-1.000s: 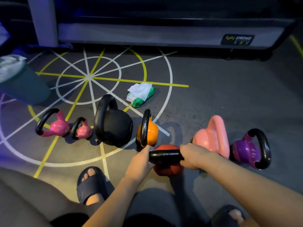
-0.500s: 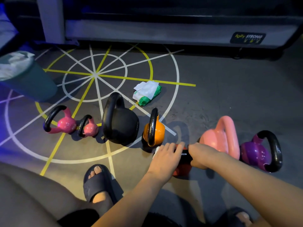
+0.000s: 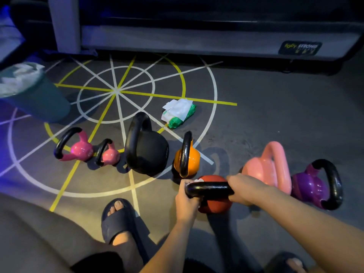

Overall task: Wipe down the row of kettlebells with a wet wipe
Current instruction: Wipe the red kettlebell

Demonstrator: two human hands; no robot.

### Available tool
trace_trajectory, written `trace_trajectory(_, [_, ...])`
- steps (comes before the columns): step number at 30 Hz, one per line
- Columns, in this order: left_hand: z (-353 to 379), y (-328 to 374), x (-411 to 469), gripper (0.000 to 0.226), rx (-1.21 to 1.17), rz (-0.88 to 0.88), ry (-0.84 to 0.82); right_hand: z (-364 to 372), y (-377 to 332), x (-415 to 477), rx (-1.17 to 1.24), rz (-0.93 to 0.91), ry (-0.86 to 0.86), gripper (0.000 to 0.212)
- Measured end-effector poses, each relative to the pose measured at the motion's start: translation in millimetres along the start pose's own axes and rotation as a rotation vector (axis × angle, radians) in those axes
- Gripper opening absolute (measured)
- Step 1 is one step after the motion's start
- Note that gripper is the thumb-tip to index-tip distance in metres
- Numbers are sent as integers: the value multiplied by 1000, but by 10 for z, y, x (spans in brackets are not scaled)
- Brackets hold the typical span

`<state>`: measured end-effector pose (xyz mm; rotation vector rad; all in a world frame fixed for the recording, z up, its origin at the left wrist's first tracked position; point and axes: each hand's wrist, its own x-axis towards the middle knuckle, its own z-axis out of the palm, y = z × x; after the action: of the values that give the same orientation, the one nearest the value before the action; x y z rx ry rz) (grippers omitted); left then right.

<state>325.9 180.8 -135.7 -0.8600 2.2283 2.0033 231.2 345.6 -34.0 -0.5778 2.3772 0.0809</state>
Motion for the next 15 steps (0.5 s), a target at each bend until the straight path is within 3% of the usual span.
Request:
trace_trajectory(4, [41, 14, -20, 34, -183, -99, -49, 20, 9, 8, 12, -3, 3, 29])
trace_trajectory(10, [-354, -25, 54, 88, 138, -108, -477, 0, 10, -2, 22, -18, -1, 27])
trace_trajectory(12, [-424, -23, 116, 89, 303, -47, -487, -2, 0, 13, 14, -22, -8, 26])
trace_trajectory(15, [-439, -61, 119, 67, 362, 40, -328, 19, 6, 23, 13, -22, -12, 28])
